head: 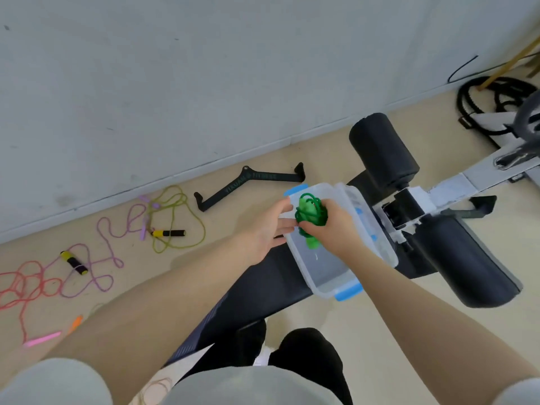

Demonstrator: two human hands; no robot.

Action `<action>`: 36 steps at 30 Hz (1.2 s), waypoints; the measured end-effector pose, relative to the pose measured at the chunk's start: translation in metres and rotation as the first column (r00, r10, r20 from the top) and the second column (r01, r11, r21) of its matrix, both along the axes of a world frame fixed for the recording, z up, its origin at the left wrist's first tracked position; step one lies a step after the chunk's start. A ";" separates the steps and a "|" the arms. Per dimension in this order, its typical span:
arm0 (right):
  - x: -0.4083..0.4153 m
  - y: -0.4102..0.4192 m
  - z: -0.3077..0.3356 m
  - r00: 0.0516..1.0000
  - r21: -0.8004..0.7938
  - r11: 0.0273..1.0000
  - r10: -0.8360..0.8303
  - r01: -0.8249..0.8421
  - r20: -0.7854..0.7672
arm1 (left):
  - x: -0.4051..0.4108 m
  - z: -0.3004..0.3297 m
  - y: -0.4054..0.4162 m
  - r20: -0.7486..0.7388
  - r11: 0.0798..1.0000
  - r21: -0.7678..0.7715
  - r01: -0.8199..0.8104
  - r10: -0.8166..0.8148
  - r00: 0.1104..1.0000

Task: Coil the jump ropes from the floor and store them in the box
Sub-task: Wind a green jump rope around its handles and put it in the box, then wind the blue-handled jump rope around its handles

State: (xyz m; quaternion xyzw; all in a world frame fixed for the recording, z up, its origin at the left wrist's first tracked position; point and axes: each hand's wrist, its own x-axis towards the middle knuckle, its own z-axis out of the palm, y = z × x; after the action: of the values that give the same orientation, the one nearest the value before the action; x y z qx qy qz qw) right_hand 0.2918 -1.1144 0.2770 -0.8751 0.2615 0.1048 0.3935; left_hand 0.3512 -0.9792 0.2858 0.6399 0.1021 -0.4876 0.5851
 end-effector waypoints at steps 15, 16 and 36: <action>0.080 -0.076 -0.209 0.886 0.330 0.942 0.209 -0.068 -0.414 | 0.003 -0.167 -0.044 -0.006 0.912 0.355 -0.207 0.223 0.975; 0.080 -0.074 -0.217 0.877 0.367 0.928 0.231 -0.068 -0.422 | -0.002 -0.172 -0.046 -0.046 0.924 0.316 -0.217 0.243 0.969; 0.049 0.128 -0.028 0.467 0.202 0.515 0.850 -0.833 -0.244 | -0.125 -0.006 0.172 0.301 0.700 0.364 -0.614 0.535 0.789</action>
State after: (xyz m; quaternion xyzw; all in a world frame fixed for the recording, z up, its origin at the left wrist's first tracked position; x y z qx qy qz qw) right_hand 0.3410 -0.9865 0.2487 -0.8504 -0.1472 0.4285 0.2677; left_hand 0.2261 -0.8074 0.2793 0.7310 0.3544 -0.1860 0.5526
